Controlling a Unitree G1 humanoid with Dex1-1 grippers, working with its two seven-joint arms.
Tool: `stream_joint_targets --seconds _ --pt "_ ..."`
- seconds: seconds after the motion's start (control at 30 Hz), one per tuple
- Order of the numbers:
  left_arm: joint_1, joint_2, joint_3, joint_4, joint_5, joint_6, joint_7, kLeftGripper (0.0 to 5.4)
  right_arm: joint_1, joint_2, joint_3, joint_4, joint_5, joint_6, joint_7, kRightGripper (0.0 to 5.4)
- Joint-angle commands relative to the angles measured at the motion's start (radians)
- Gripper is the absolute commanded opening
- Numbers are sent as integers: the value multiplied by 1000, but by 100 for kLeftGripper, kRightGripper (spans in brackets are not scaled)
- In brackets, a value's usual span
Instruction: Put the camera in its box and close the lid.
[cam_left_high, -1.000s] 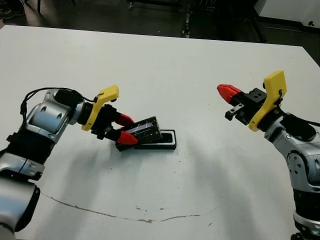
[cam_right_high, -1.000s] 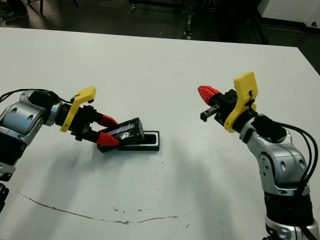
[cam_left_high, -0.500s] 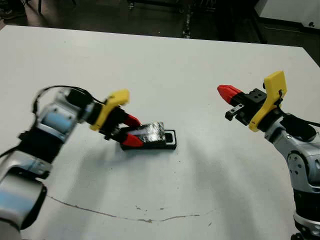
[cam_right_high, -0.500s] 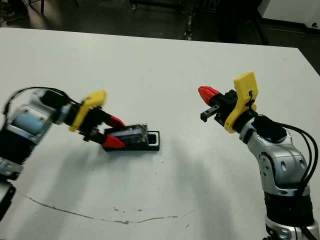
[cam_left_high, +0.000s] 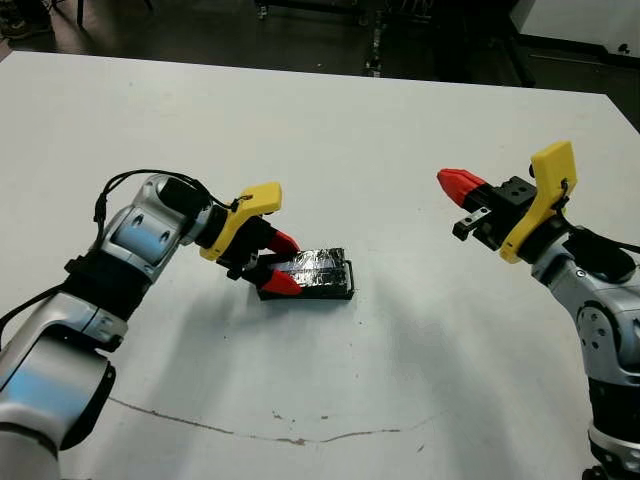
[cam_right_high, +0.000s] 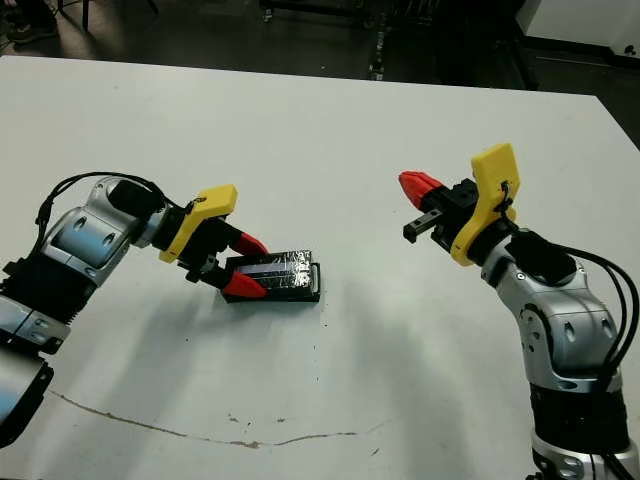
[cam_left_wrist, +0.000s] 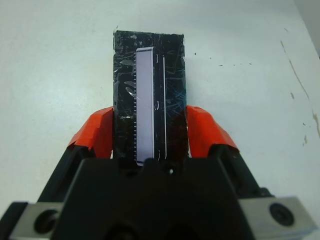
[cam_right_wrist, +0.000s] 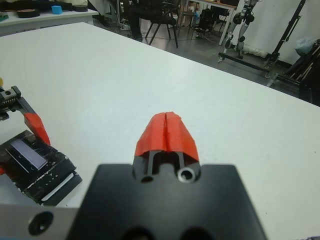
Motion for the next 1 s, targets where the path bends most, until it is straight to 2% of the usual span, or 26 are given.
stream_joint_targets --seconds 0.03,0.23,0.47,0.6,1.0 --pt "55 -55 -41 12 2 13 -12 316 4 -20 -10 3 5 15 1 0" --pt "46 -65 -42 16 3 47 -2 316 2 -22 -10 -3 8 31 -5 0" --pt "25 -97 -60 16 26 20 17 316 0 -20 -9 -2 8 37 -8 0" --pt "2 -127 -69 20 20 69 14 316 4 -19 -9 -2 8 30 -5 0" --pt "-28 -160 -99 -3 50 72 11 316 17 -25 -10 -6 -4 13 -2 0"
